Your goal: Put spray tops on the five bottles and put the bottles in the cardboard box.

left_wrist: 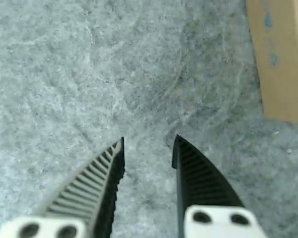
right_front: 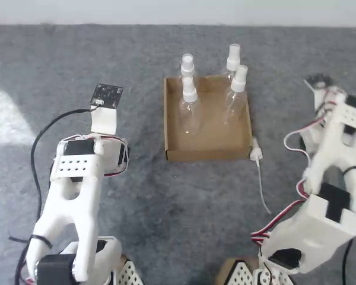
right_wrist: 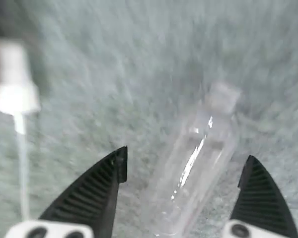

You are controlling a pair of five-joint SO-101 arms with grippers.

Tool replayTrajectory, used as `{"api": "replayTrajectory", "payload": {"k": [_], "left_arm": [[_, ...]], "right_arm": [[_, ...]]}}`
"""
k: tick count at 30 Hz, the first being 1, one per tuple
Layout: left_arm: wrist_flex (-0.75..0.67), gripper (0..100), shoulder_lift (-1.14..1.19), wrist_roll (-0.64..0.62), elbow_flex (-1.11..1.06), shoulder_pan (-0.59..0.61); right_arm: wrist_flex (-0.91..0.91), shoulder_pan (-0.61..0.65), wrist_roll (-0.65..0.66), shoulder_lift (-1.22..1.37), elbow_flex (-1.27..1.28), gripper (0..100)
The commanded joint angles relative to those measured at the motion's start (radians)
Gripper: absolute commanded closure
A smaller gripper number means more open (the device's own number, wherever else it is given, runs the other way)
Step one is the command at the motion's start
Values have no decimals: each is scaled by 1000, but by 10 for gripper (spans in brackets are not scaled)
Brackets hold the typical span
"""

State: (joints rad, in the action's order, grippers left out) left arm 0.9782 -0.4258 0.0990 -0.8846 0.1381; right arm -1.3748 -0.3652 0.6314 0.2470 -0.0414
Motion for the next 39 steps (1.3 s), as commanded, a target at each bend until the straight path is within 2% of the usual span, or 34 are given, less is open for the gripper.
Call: {"api": "replayTrajectory", "payload": {"k": [1, 7, 15, 21, 24, 27, 39], "left_arm": [[-28, 852, -11, -34, 7, -5], [-28, 852, -11, -34, 7, -3], [-61, 852, -11, -35, -5, -3], [-77, 852, -11, -37, -18, -3], [-77, 852, -11, -38, -18, 0], [-77, 852, -11, -38, -19, 3], [-77, 852, -11, -38, -19, 3]], "right_arm": [[-119, 125, -95, -21, -198, 697], [-130, 213, -101, -99, -138, 698], [242, 220, -17, -412, 422, 697], [328, 334, -20, -621, 683, 696], [346, 401, -72, -628, 713, 696], [383, 412, -97, -608, 721, 697], [552, 360, -94, -351, 726, 699]]}}
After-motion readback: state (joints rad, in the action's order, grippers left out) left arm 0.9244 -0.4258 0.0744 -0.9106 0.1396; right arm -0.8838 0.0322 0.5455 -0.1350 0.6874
